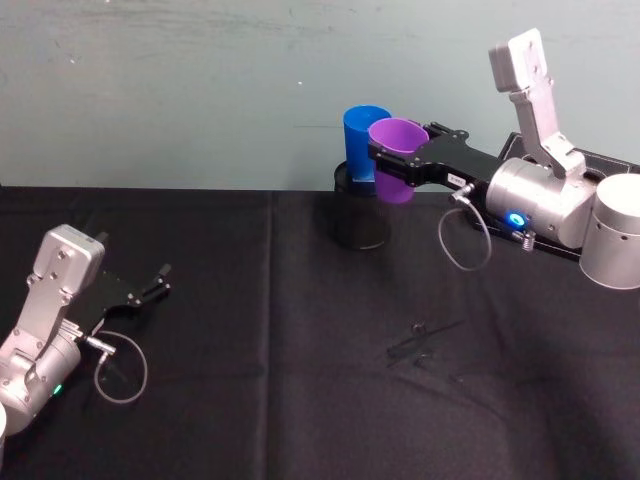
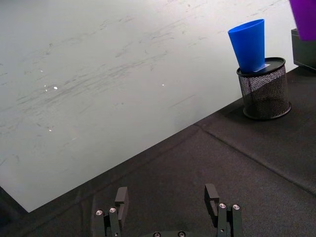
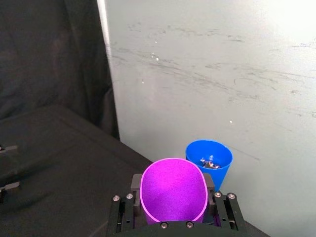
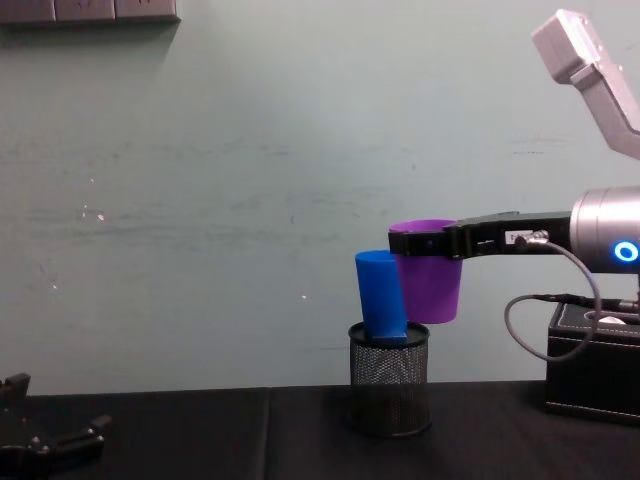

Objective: Pick up one cup with a gripper and tap it against the other cup.

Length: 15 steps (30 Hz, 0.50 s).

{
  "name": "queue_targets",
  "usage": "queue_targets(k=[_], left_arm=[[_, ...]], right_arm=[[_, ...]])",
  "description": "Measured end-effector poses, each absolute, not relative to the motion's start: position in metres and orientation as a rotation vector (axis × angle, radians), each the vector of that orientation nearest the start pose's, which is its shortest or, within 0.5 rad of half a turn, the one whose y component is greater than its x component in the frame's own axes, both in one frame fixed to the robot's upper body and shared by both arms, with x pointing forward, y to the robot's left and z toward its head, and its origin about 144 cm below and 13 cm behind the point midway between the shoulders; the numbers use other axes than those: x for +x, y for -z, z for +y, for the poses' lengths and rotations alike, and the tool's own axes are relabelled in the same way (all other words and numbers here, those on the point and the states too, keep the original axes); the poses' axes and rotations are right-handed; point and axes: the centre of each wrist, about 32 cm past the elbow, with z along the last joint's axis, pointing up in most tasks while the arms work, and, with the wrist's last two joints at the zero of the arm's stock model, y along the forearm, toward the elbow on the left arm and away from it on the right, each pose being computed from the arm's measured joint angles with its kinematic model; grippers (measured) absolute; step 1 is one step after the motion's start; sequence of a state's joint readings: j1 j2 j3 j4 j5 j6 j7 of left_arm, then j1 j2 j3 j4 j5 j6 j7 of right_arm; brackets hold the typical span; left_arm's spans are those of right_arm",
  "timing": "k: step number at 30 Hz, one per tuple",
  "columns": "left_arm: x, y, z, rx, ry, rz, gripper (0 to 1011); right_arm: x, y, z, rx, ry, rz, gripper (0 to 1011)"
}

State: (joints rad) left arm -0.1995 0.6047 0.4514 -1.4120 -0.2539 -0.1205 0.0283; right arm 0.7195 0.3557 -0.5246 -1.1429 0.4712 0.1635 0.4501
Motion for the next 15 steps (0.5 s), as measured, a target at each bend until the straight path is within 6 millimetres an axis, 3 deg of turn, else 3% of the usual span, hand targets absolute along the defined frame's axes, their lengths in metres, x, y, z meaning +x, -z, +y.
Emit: queue_targets(k=[15], left_arm=[[0.489, -1.14, 0.31, 0.304, -1.248, -0.285, 1011]], right_arm=[[0.64, -1.26, -0.229, -0.107, 0.861, -0.026, 723]])
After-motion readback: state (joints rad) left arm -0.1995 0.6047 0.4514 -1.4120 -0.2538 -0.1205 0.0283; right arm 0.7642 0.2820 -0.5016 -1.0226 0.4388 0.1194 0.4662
